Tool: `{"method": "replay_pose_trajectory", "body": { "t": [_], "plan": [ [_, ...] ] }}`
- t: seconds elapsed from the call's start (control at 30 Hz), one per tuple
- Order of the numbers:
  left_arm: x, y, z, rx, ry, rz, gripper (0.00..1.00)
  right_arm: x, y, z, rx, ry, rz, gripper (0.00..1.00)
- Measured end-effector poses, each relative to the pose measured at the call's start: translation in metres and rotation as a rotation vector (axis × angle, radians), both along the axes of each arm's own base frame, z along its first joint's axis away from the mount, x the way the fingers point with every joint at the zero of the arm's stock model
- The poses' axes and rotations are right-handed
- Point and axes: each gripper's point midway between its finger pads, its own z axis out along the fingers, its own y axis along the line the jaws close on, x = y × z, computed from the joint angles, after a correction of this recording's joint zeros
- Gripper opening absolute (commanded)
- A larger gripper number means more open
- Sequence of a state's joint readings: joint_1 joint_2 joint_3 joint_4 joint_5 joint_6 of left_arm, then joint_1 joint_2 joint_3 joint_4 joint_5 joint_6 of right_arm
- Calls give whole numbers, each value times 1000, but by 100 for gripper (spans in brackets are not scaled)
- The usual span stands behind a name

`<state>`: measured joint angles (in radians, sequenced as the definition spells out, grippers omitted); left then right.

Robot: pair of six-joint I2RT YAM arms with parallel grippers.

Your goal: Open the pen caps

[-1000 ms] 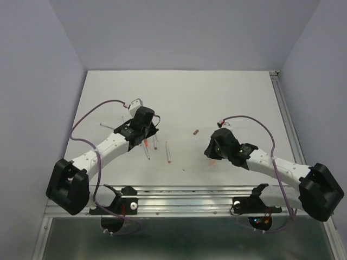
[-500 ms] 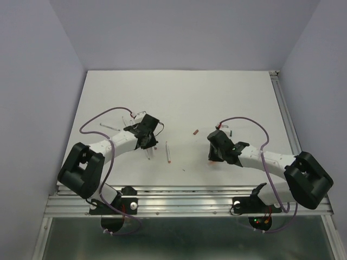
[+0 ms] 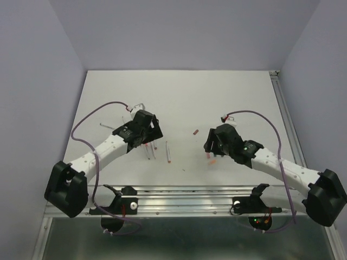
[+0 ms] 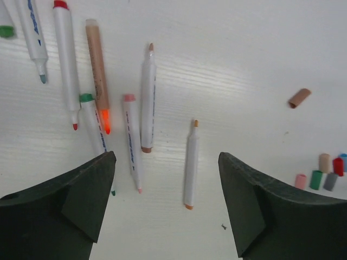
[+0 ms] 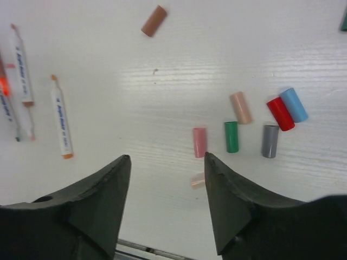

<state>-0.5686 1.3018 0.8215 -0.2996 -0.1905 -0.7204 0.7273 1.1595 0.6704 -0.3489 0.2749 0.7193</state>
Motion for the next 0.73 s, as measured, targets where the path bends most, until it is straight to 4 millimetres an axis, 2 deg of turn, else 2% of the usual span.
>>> {"method": "replay_pose_trajectory", "body": {
  "t": [0.03, 0.07, 0.23, 0.33, 0.4, 0.47, 0.57, 0.63, 0.73],
  "plan": [
    [1, -1, 11, -19, -27, -4, 99, 1, 1, 11, 22, -22, -1, 95],
    [2, -3, 21, -36, -55, -11, 99, 2, 2, 24, 52, -52, -2, 100],
    [0, 0, 104, -167, -279, -12, 99, 3, -4, 74, 142, -183, -25, 100],
    [-9, 16, 154, -228, -437, 27, 99, 3, -17, 92, 160, -243, -79, 100],
    [-15, 32, 176, -242, -515, 81, 99, 2, -30, 101, 161, -278, -129, 100],
    [-20, 48, 191, -254, -574, 143, 99, 2, -41, 108, 160, -308, -177, 100],
    [-26, 68, 204, -264, -634, 227, 99, 1, -53, 115, 153, -339, -223, 100],
    [-28, 73, 202, -263, -641, 255, 99, 2, -58, 117, 148, -351, -245, 100],
    [-26, 77, 187, -235, -609, 279, 99, 2, -61, 117, 141, -355, -259, 100]
  ]
}}
